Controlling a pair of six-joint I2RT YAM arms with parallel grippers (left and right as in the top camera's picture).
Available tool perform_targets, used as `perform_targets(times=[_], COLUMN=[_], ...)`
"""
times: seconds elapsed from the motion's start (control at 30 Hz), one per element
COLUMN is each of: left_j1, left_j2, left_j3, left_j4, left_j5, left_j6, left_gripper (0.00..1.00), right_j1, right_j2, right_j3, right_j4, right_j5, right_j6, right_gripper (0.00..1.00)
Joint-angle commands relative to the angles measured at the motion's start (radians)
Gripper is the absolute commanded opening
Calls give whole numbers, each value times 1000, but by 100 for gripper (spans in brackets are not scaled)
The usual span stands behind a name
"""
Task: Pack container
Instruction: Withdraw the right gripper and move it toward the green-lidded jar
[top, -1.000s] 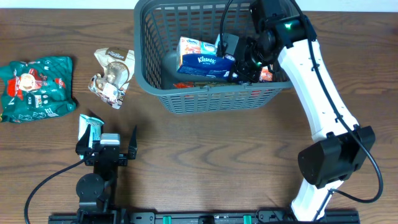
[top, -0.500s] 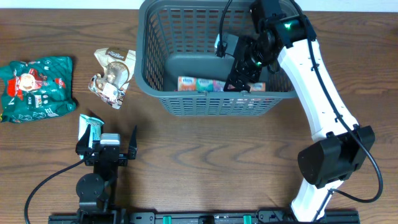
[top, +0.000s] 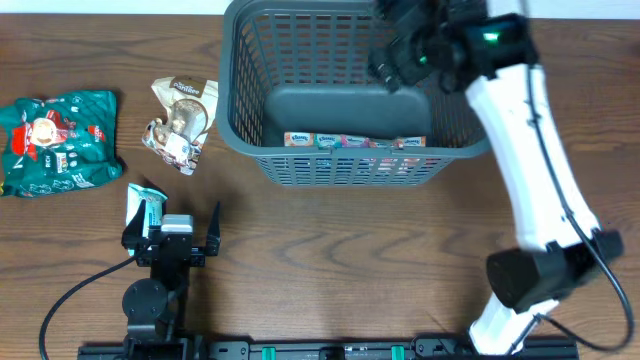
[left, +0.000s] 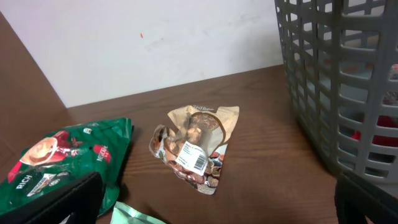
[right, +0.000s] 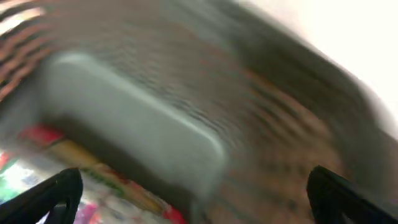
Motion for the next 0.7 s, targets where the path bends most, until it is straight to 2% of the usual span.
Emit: perform_targets(times=[0.0,0.1,0.2,0.43,0.67], left_j1=[6,6,6,6,6], left_j2=[-7,-7,-7,-7,-7], left_j3=[-27,-27,-27,-27,-27], left_j4=[-24,-24,-24,-24,-24], left_j5=[-1,-1,-1,-1,-1], left_j6=[13,13,13,13,13], left_gripper=[99,99,99,99,99], right_j1=[-69,-151,-234,-362,-404], right_j2=[-97,-152,-196,-259,-262], right_j3=[31,31,31,31,31], right_j4=[-64,-188,-298,-396,-463], right_j5=[338,388,387,326,267], right_j6=[394,586,682,697,697], right_gripper=[99,99,99,99,99])
